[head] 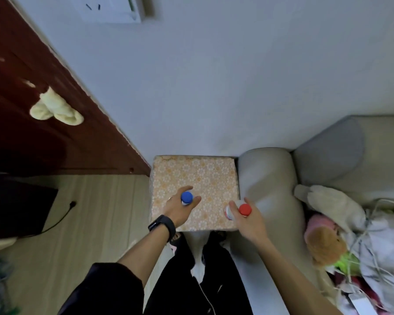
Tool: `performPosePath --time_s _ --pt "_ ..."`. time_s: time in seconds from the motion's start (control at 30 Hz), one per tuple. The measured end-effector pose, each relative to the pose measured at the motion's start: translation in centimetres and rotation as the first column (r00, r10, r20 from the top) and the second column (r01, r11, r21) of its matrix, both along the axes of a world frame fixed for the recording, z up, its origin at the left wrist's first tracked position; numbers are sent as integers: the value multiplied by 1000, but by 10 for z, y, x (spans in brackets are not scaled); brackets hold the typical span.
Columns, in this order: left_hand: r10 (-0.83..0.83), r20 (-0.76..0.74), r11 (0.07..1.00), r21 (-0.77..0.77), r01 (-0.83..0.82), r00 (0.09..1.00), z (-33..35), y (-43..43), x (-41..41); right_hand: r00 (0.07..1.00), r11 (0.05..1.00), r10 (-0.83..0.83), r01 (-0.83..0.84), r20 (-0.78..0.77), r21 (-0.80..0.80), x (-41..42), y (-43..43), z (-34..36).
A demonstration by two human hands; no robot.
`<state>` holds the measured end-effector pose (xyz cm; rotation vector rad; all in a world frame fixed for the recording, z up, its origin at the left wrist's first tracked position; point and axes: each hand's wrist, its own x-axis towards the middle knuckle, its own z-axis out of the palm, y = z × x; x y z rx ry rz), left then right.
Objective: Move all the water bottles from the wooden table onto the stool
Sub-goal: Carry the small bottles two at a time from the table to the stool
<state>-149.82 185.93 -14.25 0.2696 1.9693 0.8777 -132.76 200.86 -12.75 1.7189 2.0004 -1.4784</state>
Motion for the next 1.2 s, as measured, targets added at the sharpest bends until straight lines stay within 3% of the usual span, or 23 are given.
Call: performPosePath --time_s 0.1,0.23,0.67,0.9,1.03,1.2 --pt "62 15 997 -38 -62 998 -22 30 -13 997 999 43 -42 70 -13 -25 37 -23" --pt "59 17 996 -75 -57 998 -59 65 -24 995 995 89 -87 37 -50 -52 76 -59" --pt "8 -87 999 32 -5 996 -129 169 -65 997 997 79 -79 -24 1 -130 169 -136" --pt "-17 -166 996 78 31 986 -143 212 -85 986 987 159 -160 -46 -17 -148 194 -152" --pt "51 -101 994 97 -42 994 -148 211 -90 977 977 200 -205 -76 -60 -143 198 -159" --pt "92 -53 996 -11 -93 994 -156 204 -73 953 957 288 -289 -94 0 -125 198 -169"
